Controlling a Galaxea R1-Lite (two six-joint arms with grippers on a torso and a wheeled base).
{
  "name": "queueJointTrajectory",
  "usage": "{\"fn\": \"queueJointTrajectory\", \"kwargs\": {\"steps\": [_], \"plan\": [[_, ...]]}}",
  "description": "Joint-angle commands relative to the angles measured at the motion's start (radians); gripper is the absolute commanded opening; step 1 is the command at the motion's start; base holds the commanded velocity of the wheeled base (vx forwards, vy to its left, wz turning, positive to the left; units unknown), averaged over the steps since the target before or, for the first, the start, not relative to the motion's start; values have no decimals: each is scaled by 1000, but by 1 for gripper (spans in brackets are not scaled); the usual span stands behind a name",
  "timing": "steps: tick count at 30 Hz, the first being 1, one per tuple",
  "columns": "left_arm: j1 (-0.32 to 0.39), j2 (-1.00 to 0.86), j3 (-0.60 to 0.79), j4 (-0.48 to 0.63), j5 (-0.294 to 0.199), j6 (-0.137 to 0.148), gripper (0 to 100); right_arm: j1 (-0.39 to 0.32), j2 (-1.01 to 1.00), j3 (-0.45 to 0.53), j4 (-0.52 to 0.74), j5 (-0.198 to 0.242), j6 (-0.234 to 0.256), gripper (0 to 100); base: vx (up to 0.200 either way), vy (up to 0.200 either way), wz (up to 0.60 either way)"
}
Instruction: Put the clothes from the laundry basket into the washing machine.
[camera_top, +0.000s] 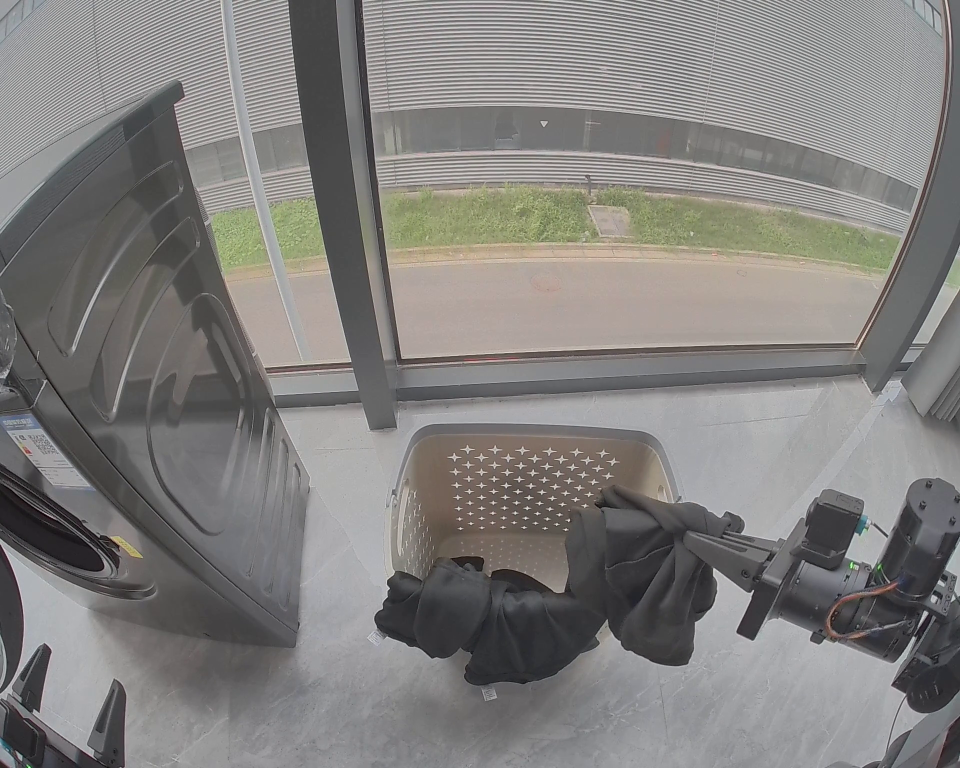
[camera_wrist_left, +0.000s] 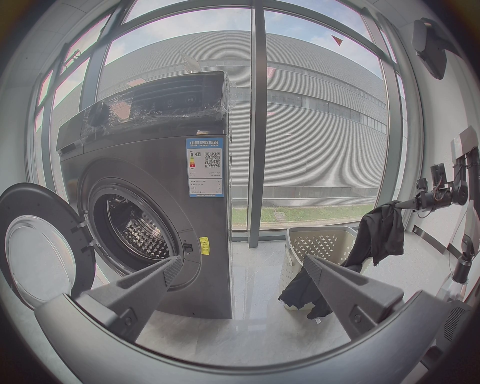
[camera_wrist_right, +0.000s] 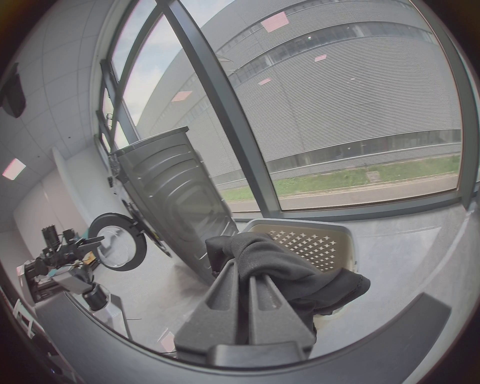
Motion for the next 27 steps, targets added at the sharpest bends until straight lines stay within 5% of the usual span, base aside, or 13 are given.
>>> {"fn": "queueJointTrajectory", "kwargs": {"steps": [1,2,4,5,6,12,19,27], "plan": [[0,-18,16,0,-1,-1,100,3,-182,-153,181,-101,-21,0,0,0,0],[0,-18,16,0,-1,-1,100,6,-265,-231,326,-164,-21,0,0,0,0],[0,-18,16,0,-1,-1,100,6,-265,-231,326,-164,-21,0,0,0,0],[0,-18,16,0,-1,-1,100,9,-377,-326,529,-248,-21,0,0,0,0],[0,-18,16,0,-1,-1,100,6,-409,-346,587,-271,-22,0,0,0,0],[0,-18,16,0,-1,-1,100,-24,-461,-389,711,-366,-64,0,0,0,0],[0,-18,16,0,-1,-1,100,-31,-456,-380,711,-375,-82,0,0,0,0],[0,-18,16,0,-1,-1,100,-30,-456,-372,715,-375,-79,0,-200,0,0]]}}
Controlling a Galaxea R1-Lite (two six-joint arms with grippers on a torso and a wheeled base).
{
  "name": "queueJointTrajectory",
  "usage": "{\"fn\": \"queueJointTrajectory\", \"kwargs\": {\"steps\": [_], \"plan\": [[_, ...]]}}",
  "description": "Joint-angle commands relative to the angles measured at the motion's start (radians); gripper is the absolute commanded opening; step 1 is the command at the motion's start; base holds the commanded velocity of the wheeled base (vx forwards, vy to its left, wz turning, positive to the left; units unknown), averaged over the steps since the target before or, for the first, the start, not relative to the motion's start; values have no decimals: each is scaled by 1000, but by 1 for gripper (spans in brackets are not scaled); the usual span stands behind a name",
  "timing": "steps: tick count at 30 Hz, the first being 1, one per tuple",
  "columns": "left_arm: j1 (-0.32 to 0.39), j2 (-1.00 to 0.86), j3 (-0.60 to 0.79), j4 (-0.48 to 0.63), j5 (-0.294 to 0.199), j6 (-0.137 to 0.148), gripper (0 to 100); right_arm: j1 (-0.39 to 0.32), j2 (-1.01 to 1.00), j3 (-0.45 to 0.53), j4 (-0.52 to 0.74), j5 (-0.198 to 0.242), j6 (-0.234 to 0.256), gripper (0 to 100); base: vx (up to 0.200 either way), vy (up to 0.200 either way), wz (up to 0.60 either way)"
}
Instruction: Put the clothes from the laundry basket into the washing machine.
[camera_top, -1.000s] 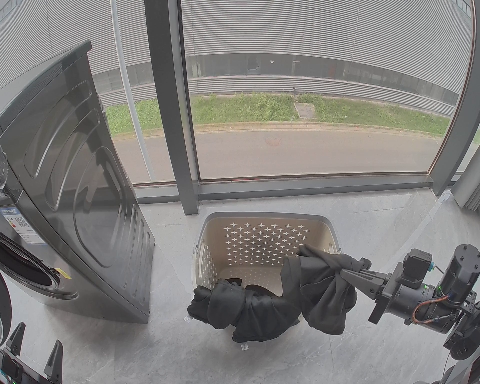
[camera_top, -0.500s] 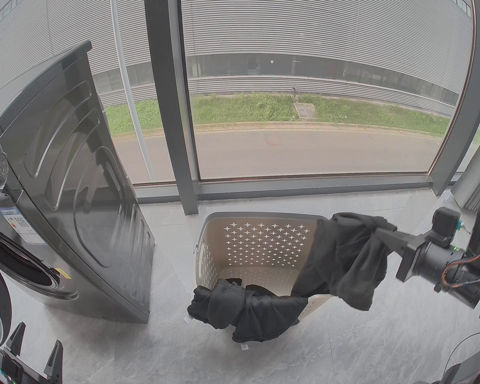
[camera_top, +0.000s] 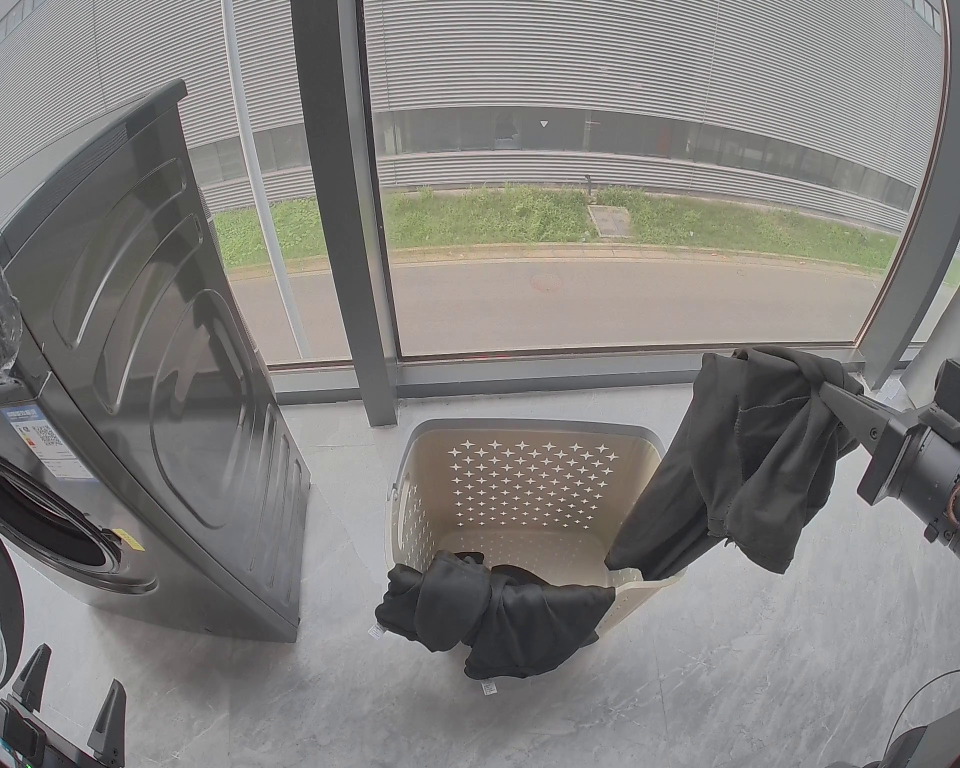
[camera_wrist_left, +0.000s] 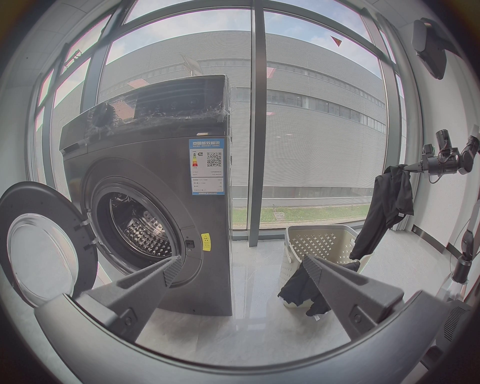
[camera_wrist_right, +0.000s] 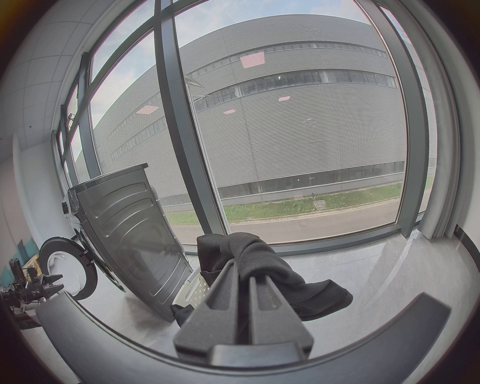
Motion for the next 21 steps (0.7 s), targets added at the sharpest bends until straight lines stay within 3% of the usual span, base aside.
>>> {"fn": "queueJointTrajectory", "kwargs": {"steps": [1,7,13,21], "plan": [[0,-18,16,0,1,-1,100,2,-6,4,-1,0,2,0,-200,0,0],[0,-18,16,0,1,-1,100,11,-9,24,-4,6,6,0,-200,0,0],[0,-18,16,0,2,-1,100,14,-11,38,-15,26,5,0,0,0,0],[0,-18,16,0,2,-1,100,14,-6,50,-19,35,2,0,0,200,0]]}}
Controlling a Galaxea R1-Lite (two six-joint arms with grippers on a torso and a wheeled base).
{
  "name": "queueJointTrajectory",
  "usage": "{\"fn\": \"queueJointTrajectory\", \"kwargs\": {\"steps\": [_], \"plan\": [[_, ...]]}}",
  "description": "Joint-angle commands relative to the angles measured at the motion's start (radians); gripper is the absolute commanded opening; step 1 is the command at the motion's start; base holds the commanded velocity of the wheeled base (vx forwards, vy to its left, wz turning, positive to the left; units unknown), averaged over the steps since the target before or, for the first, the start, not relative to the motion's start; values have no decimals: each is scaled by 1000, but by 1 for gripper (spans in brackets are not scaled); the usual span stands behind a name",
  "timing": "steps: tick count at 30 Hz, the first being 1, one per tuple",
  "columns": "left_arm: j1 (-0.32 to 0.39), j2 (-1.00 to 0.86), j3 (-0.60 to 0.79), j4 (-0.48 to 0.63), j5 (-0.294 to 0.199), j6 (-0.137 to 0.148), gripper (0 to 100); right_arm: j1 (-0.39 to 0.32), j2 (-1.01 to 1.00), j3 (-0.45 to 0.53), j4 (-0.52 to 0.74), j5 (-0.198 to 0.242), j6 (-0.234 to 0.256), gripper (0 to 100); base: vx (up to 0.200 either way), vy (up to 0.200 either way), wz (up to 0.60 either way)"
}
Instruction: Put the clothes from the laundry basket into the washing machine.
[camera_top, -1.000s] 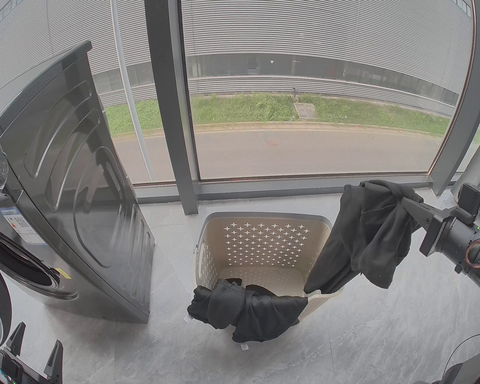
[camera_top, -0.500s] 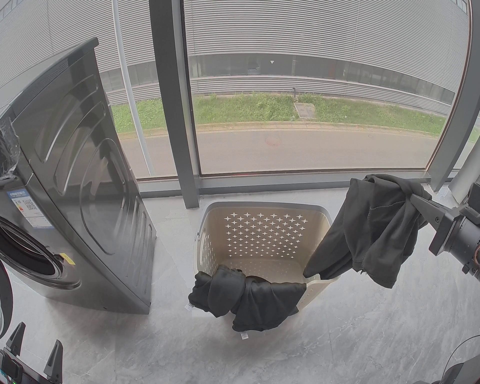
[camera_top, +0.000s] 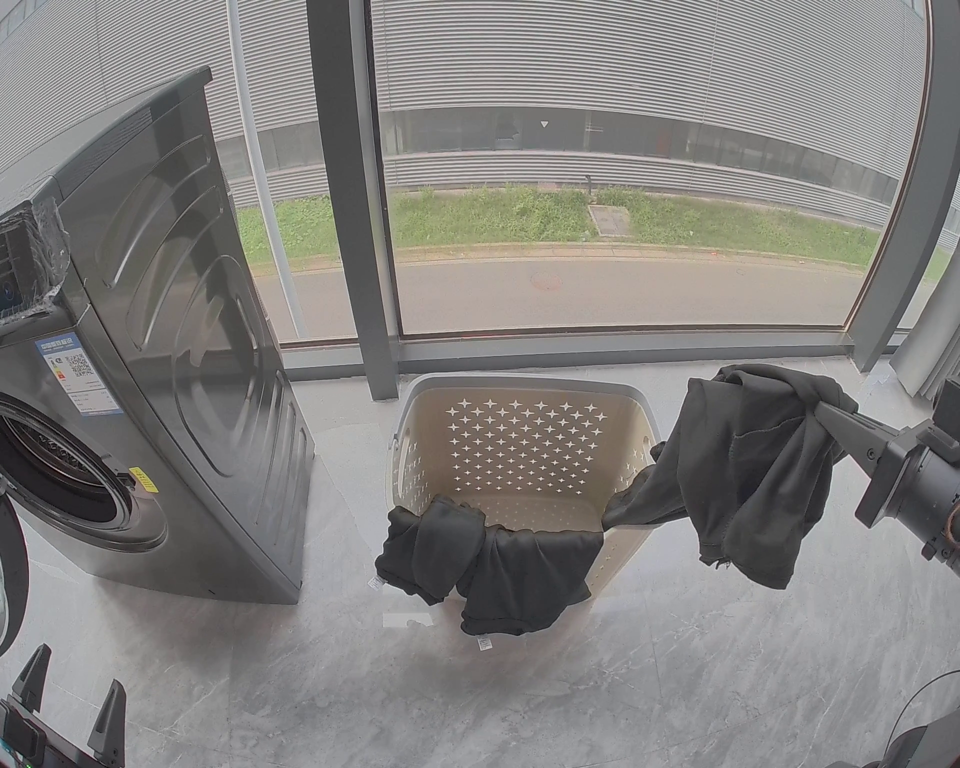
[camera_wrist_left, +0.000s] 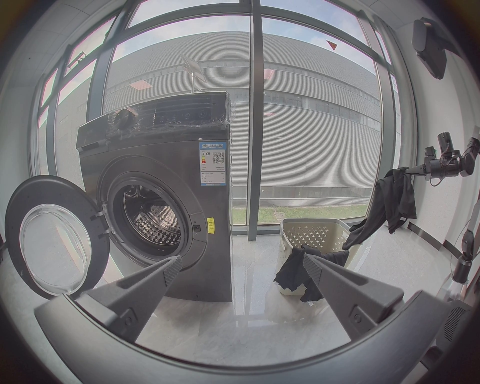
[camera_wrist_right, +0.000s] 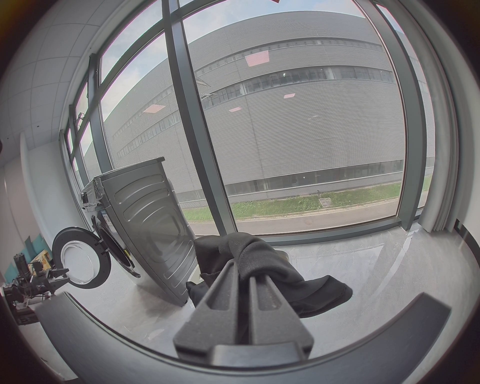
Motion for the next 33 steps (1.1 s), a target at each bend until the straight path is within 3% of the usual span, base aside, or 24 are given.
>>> {"fn": "queueJointTrajectory", "kwargs": {"steps": [1,17,21,33], "plan": [[0,-18,16,0,1,0,100,0,8,7,-1,0,-2,0,0,200,0],[0,-18,16,0,-1,-1,100,2,14,14,8,-27,-3,0,0,200,0],[0,-18,16,0,-1,-1,100,7,16,14,8,-64,-5,0,0,200,0],[0,-18,15,0,-1,-1,100,25,16,13,5,-58,-3,0,0,200,0]]}}
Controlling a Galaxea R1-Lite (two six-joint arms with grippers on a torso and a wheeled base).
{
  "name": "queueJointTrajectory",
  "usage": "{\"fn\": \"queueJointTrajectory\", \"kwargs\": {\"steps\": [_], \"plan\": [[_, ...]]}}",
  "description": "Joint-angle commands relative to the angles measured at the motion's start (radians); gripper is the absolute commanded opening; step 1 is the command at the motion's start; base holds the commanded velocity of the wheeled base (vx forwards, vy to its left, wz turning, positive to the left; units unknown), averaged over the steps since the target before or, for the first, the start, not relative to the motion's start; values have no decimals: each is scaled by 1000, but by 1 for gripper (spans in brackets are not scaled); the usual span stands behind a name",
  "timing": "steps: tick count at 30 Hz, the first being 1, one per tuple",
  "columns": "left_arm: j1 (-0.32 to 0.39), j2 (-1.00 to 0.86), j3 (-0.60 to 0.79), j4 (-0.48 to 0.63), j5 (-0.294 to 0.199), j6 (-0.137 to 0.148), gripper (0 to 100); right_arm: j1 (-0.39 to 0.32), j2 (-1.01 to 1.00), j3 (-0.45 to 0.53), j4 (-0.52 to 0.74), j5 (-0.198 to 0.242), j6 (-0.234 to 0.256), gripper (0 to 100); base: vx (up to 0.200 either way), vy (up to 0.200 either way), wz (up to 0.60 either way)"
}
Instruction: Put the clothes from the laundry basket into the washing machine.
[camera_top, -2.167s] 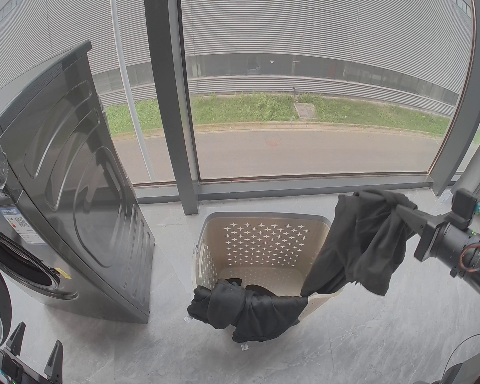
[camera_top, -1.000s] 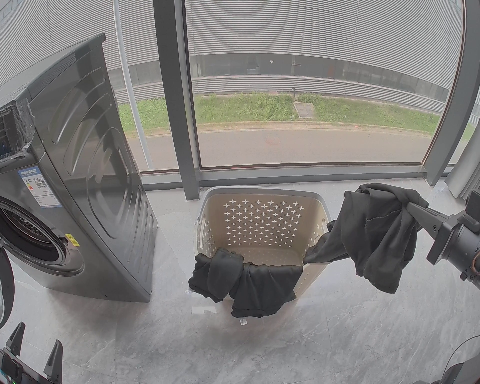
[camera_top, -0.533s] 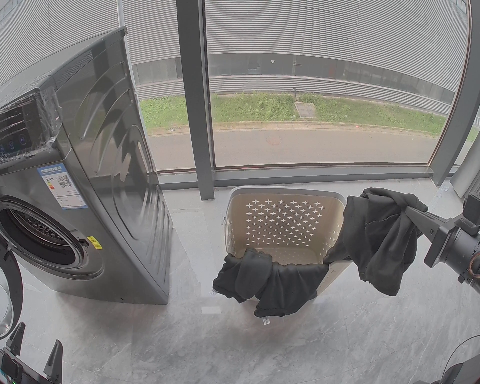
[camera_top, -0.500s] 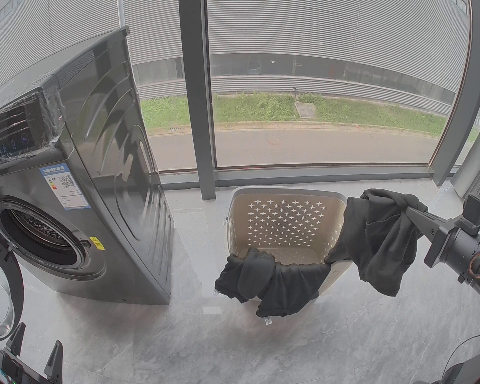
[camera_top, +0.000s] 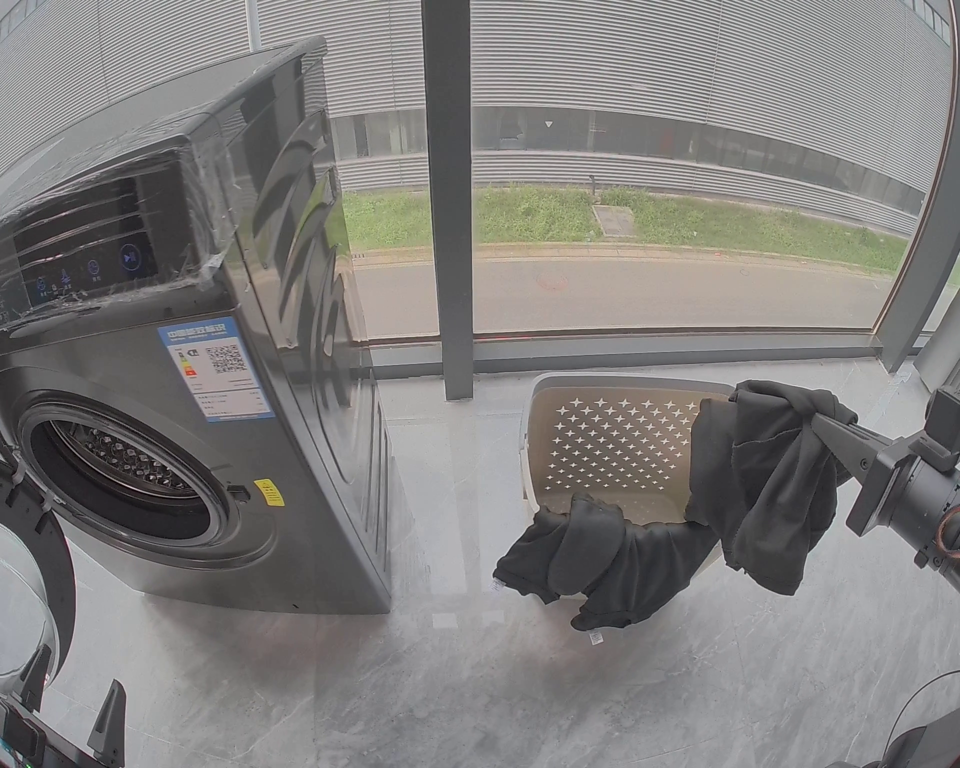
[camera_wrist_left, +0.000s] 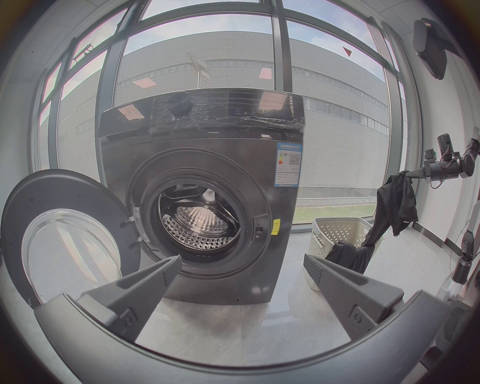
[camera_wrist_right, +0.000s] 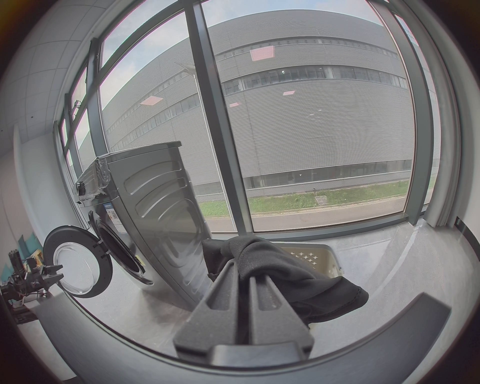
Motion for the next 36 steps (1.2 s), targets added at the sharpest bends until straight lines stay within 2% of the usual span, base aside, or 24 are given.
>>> {"fn": "queueJointTrajectory", "kwargs": {"steps": [1,7,13,28,34,36], "plan": [[0,-18,15,0,0,-1,100,8,2,0,-2,5,1,0,0,200,0],[0,-18,15,0,0,-1,100,11,2,0,-4,8,1,0,0,200,0],[-1,-18,15,0,0,-1,100,17,2,0,-4,11,1,0,0,0,0],[-1,-18,15,0,0,-1,100,17,2,1,-4,11,1,0,-200,0,0],[-1,-18,15,0,0,-1,100,17,2,3,-2,12,1,0,0,0,0],[-1,-18,15,0,0,-1,100,17,2,3,-2,12,1,0,0,200,0]]}}
